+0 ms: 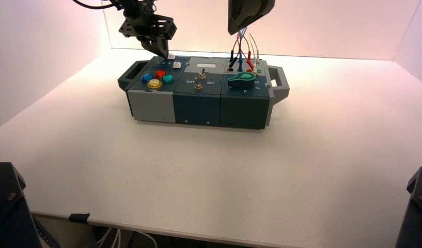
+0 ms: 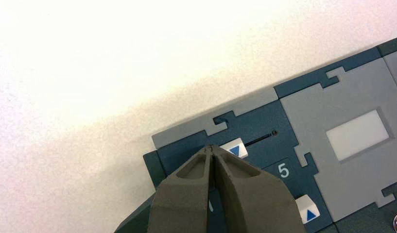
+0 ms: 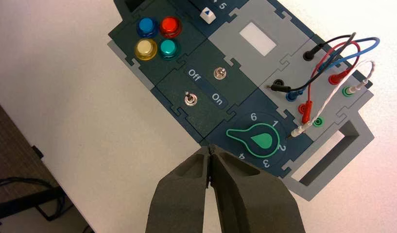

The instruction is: Move the top slider to position 3.

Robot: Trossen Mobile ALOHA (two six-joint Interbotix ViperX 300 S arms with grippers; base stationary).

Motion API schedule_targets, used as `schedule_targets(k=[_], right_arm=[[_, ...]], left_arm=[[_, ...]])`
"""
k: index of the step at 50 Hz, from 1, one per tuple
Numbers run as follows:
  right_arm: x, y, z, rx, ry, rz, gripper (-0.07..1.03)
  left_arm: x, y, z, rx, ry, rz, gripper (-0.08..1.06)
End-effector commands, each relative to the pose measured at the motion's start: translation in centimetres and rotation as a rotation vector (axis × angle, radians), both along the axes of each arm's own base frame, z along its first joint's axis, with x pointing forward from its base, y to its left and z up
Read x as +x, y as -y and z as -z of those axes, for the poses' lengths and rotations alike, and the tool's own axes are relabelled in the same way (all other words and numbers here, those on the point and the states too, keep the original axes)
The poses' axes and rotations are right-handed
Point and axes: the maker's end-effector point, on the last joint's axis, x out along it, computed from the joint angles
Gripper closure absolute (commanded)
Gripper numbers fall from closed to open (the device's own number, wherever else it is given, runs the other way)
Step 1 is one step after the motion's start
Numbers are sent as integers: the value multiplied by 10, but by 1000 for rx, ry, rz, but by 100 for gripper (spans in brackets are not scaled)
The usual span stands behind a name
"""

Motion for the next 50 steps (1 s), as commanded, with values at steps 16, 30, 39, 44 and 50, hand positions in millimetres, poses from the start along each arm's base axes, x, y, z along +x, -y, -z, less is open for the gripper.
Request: schedule_targets(k=[16, 30, 39, 44, 50], right_arm=[[5, -5, -24, 45, 50, 2, 98], [4, -4, -26, 48, 56, 1, 98], [3, -3, -27, 50, 54, 2, 98], [2, -3, -26, 48, 54, 2, 98], [2, -3, -27, 51, 55, 2, 98]], left_arm=[[7, 2, -21, -9, 46, 2, 100], [3, -1, -46, -27, 57, 9, 100], [-1, 0, -53, -33, 50, 20, 100], [-3, 1, -57, -36, 46, 27, 100], [-4, 1, -62, -39, 54, 27, 100]])
